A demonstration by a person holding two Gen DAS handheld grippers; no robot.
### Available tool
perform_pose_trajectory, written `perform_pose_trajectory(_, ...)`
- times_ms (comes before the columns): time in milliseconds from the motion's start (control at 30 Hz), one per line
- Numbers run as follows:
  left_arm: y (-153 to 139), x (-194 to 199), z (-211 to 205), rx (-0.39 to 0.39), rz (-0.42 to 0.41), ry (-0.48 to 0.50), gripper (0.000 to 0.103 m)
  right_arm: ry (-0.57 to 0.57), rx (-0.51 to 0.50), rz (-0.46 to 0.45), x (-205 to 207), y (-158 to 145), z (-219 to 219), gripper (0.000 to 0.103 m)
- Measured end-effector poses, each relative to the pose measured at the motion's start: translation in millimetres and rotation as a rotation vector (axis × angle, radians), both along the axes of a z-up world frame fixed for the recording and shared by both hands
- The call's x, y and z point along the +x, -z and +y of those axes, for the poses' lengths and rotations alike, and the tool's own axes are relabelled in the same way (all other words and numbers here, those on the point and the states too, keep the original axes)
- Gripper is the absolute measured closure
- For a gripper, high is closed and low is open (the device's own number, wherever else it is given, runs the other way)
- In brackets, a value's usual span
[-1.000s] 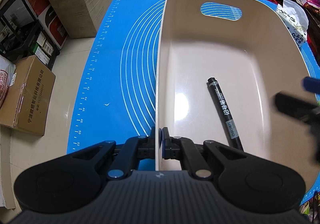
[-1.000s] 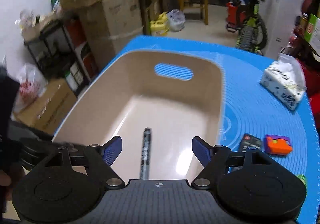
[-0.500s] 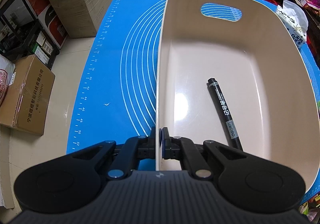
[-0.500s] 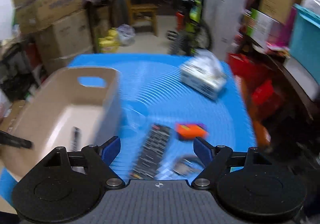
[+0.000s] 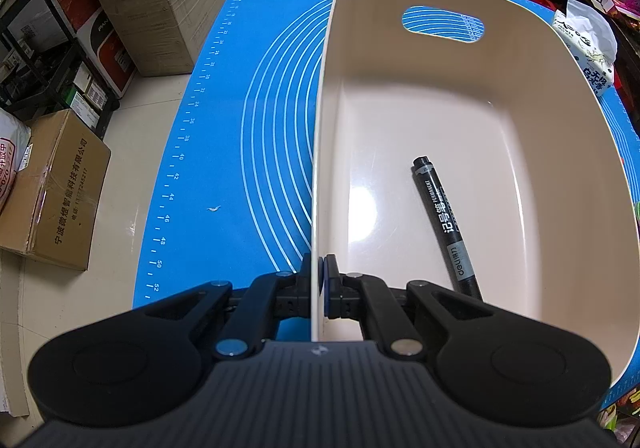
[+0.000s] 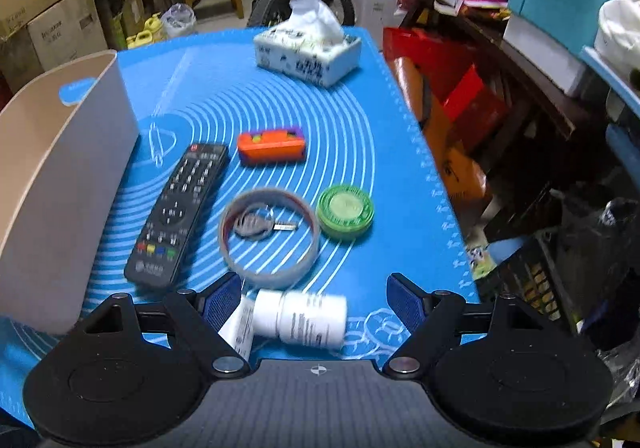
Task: Organize rigid objects
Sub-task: 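Grasp the white pill bottle with the right tool, then carry the pill bottle into the bin and release it with the right tool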
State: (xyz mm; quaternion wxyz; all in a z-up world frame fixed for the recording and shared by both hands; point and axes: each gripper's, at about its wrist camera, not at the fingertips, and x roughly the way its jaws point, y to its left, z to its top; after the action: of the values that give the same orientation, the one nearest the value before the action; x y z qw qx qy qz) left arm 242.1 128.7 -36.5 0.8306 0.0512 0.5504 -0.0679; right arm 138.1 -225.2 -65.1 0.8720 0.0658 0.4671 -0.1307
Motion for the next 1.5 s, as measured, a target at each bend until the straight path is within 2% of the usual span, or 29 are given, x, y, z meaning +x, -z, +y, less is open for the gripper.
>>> perform_pose_trajectory(300,-0.2,0.1,-0.2,0.002,-0.001,-0.001,0.098,0.014,0.012,0.043,-1.3,25.0,4.7,0.020)
perform_pose_trajectory(533,-0.2,0.0,-0.1,0.001,-0.001,-0.001,0.098,0.038,0.036,0.030,0.4,28.5,-0.9,0.022)
perform_pose_trajectory(600,-0.3,-0.1,-0.1,0.001,0.000,-0.001,0.098,0.048,0.050,0.034,0.8,31.5,-2.6,0.024)
perform_pose_trajectory(733,-0.2,0.0,0.0,0.001,0.000,-0.002,0.098,0.073,0.105,0.014,-0.5,36.1,-5.8,0.037)
perform_pose_trajectory(933,-0.3,0.0,0.0,0.001,0.000,-0.002,0.098,0.061,0.083,0.001,-1.5,35.0,-2.7,0.040)
perform_pose_trajectory(1200,-0.3,0.0,-0.1,0.001,0.000,-0.002,0.098,0.066,0.054,-0.064,-3.9,14.2,-2.0,0.040)
perform_pose_trajectory(1500,-0.3,0.0,-0.1,0.001,0.000,-0.002,0.098,-0.005,0.020,-0.218,12.2,-44.0,20.6,0.040)
